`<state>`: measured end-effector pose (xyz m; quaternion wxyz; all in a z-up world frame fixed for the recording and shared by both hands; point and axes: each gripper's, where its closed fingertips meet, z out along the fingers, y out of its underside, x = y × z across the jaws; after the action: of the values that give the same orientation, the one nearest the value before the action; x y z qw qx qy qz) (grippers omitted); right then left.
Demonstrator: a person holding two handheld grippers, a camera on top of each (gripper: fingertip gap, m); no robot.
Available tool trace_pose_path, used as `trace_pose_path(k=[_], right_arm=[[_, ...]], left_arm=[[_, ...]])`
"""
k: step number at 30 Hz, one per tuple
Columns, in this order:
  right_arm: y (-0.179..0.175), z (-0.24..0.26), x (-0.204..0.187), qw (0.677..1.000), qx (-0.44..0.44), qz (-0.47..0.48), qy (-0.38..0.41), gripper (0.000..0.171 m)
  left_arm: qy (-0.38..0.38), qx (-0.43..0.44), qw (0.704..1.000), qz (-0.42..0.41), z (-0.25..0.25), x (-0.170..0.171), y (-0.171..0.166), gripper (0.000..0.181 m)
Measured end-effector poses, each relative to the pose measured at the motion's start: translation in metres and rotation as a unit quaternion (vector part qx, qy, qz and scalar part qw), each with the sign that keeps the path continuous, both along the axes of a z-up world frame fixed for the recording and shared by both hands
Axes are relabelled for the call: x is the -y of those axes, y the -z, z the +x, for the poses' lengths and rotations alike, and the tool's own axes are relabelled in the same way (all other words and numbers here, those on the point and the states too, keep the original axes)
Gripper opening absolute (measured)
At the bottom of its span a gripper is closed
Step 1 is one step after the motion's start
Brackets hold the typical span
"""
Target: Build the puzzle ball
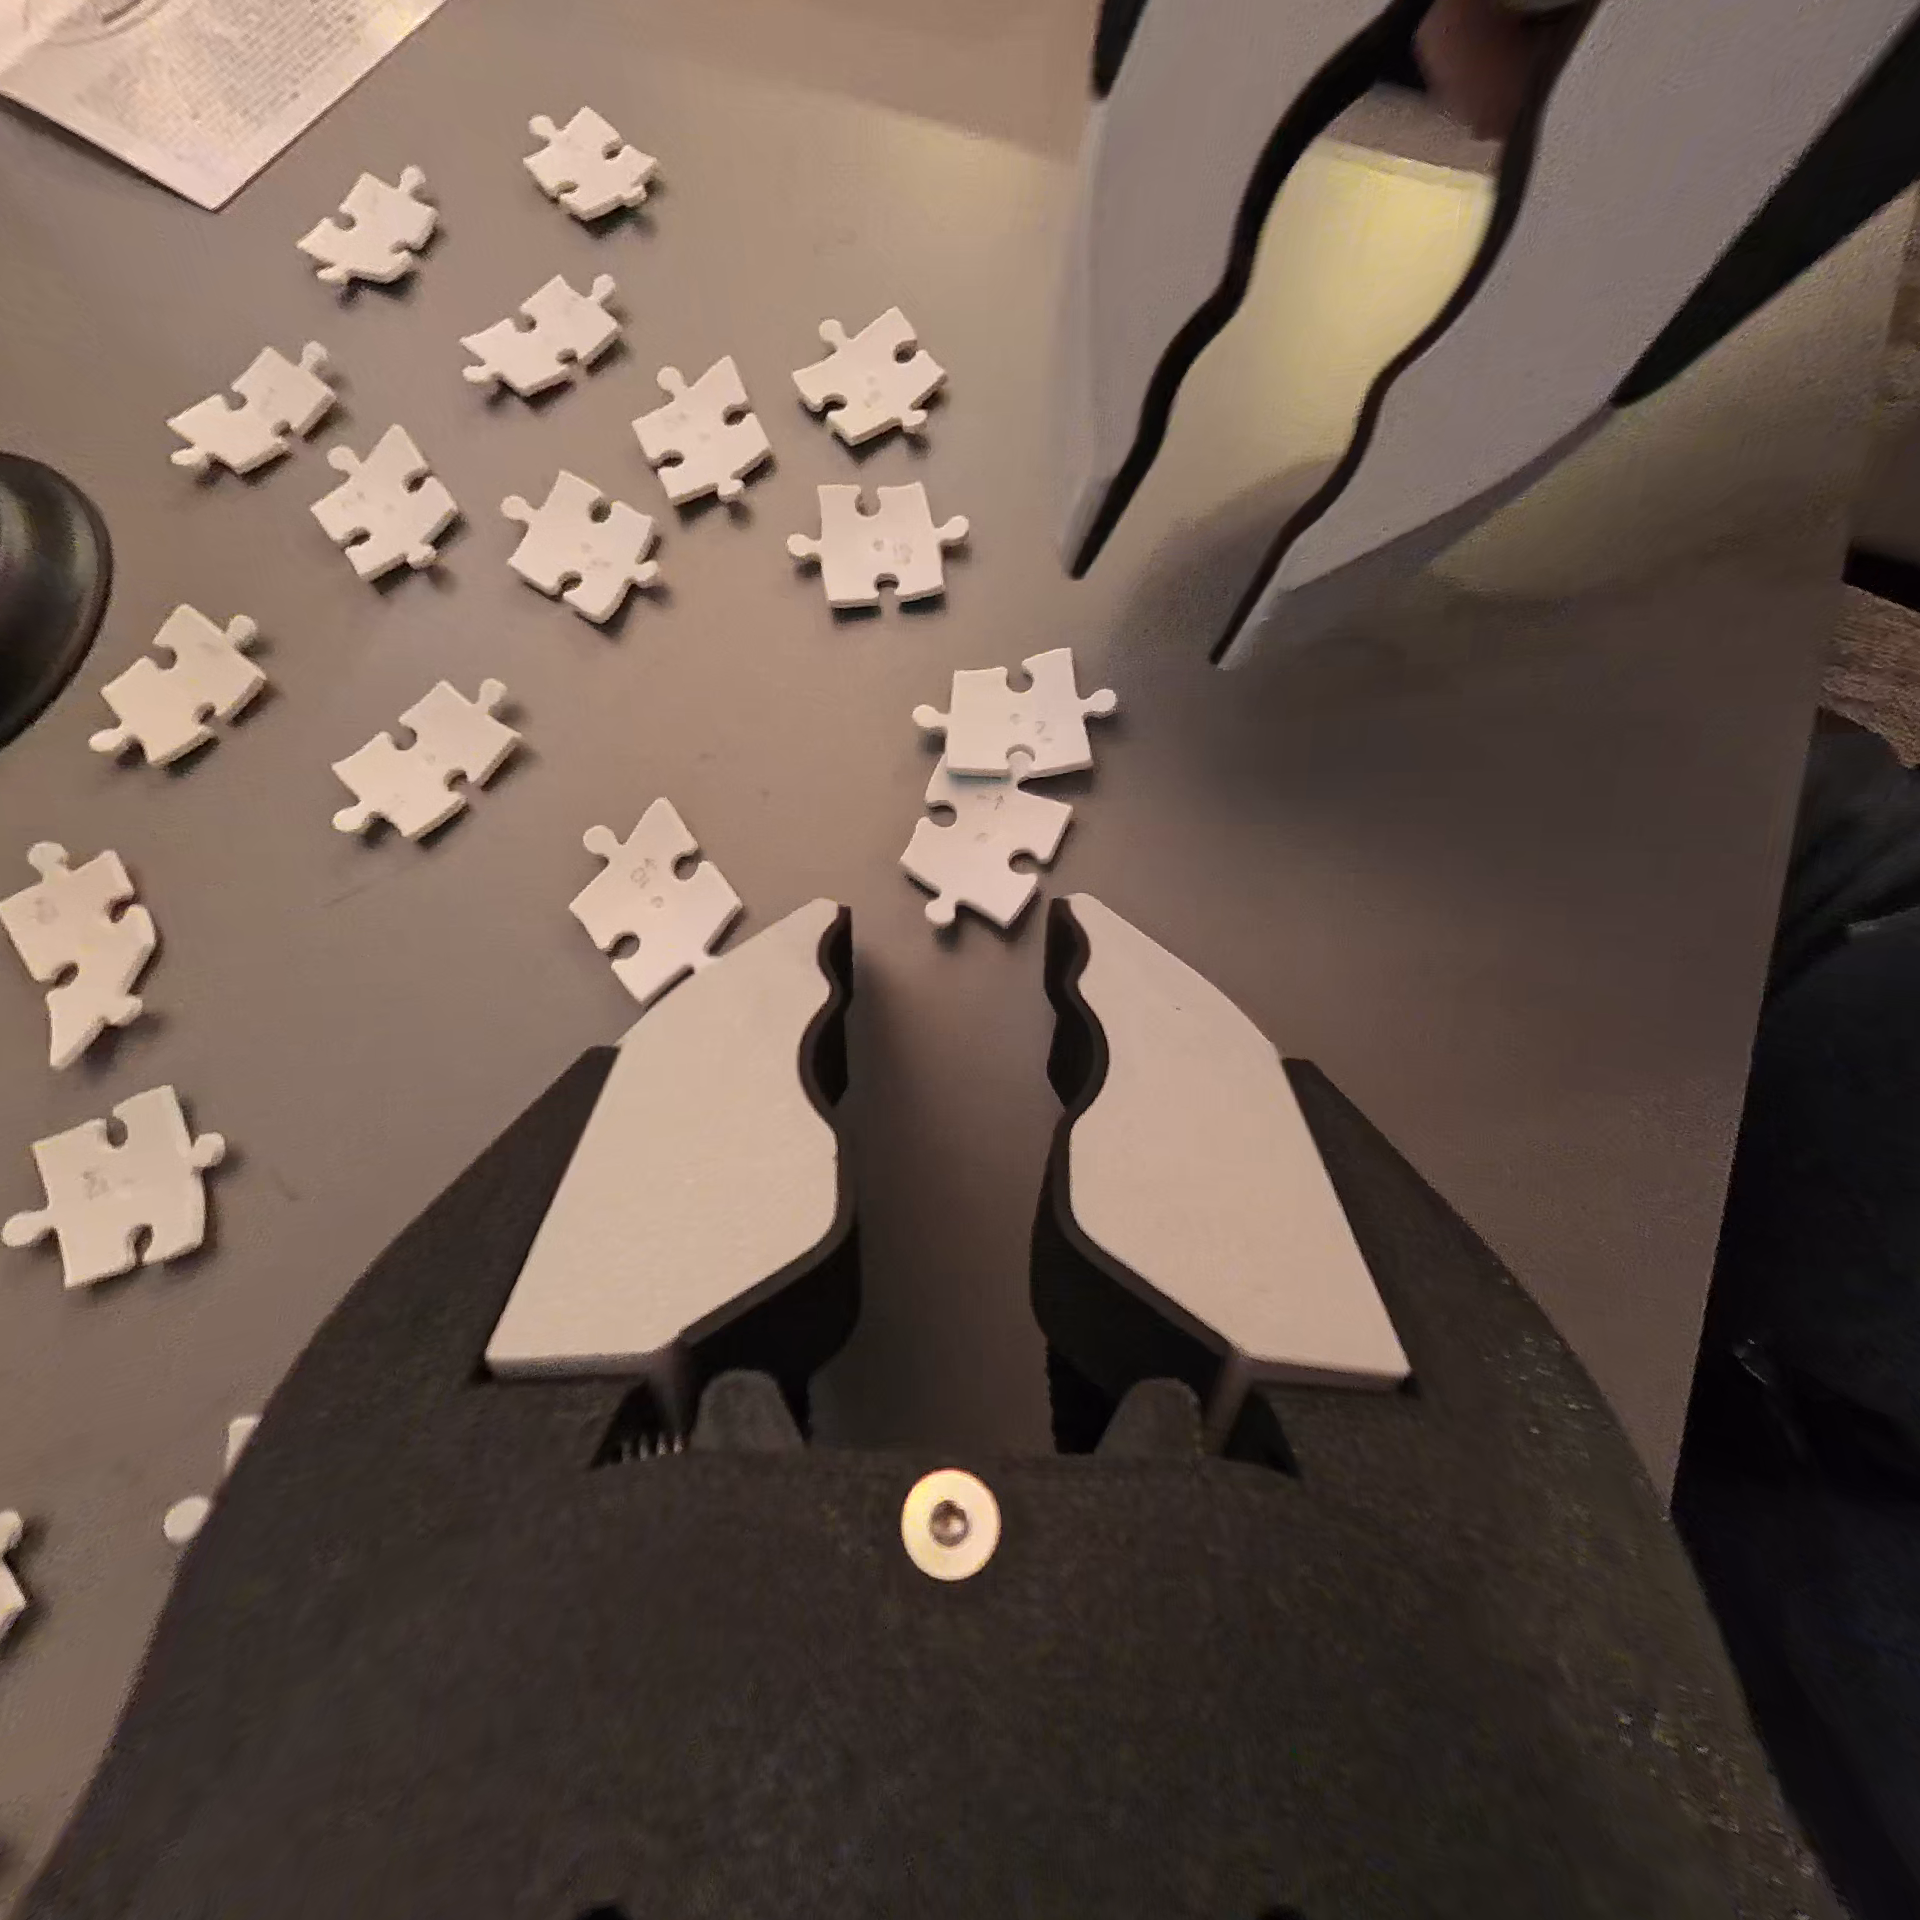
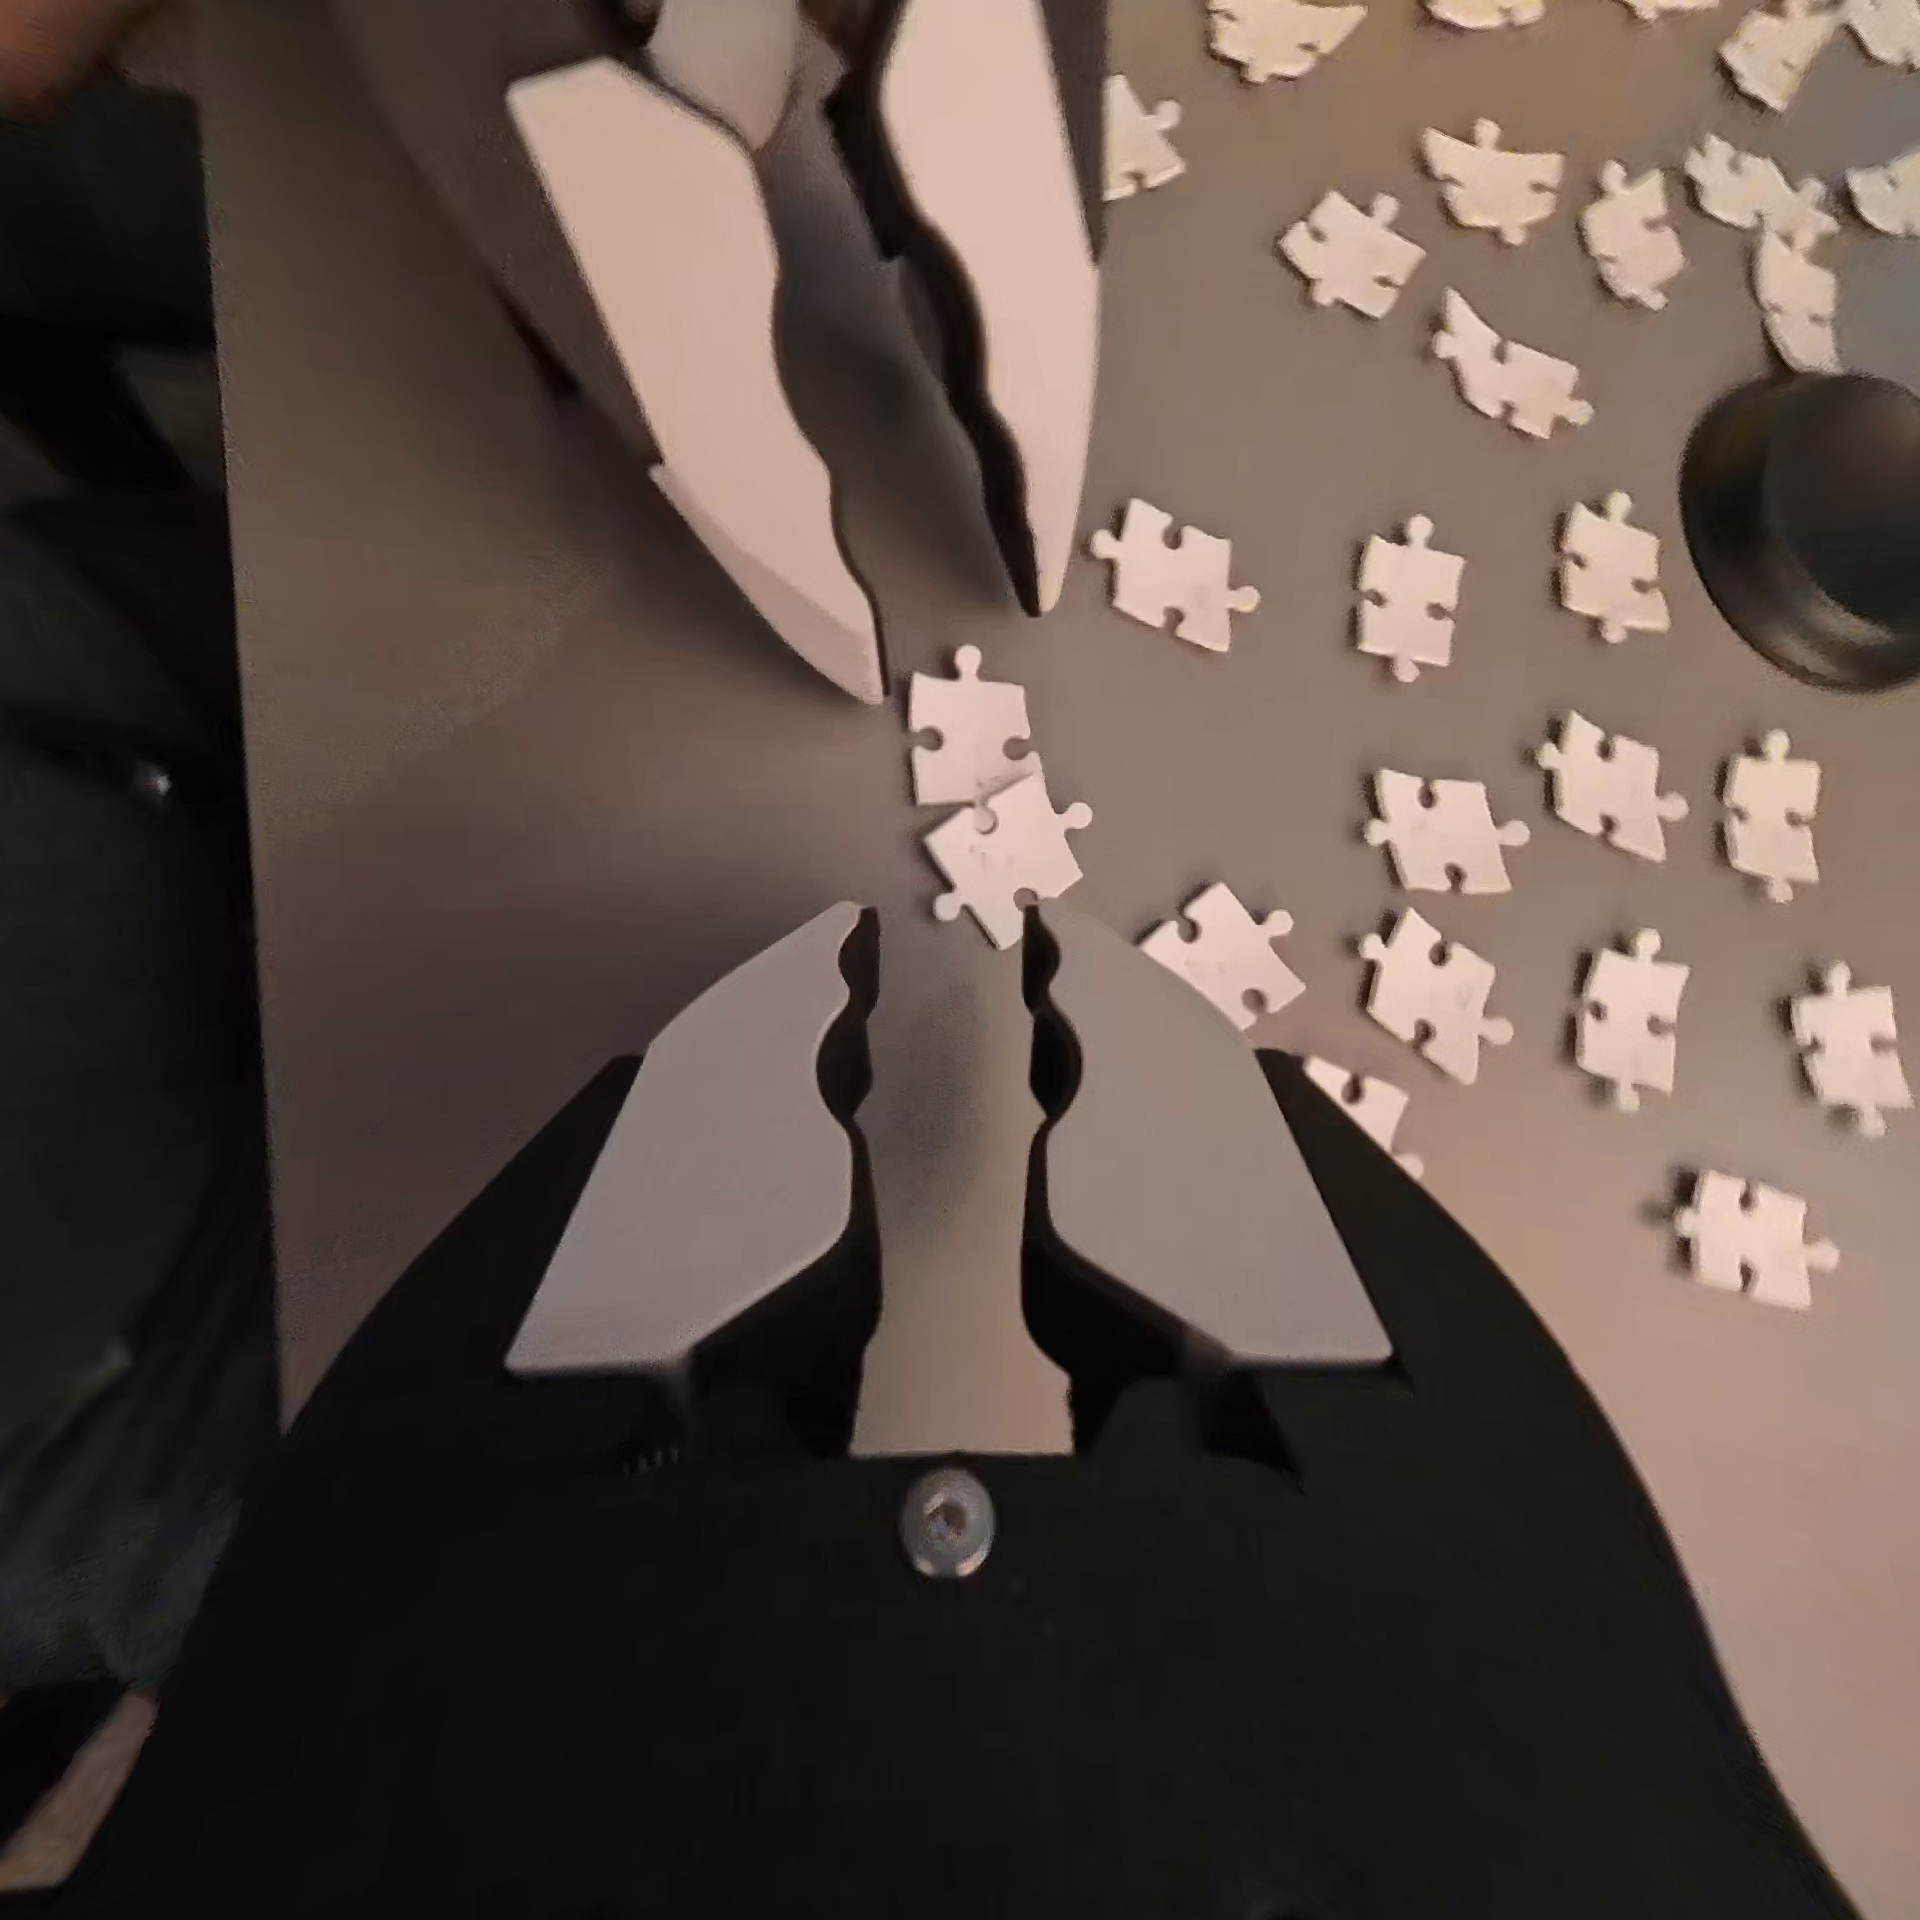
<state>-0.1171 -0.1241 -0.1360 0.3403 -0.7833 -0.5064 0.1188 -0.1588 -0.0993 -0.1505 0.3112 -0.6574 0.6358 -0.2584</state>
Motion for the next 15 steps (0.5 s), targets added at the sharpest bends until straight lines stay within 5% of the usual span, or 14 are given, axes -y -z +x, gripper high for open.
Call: trace_pose_path(k=[15], right_arm=[[0.005,-0.010,-0.026,0.990,0.018,-0.028,-0.139,0.020]], left_arm=[[0.019,-0.021,0.999,0.015,0.015,-0.004,0.004,0.035]])
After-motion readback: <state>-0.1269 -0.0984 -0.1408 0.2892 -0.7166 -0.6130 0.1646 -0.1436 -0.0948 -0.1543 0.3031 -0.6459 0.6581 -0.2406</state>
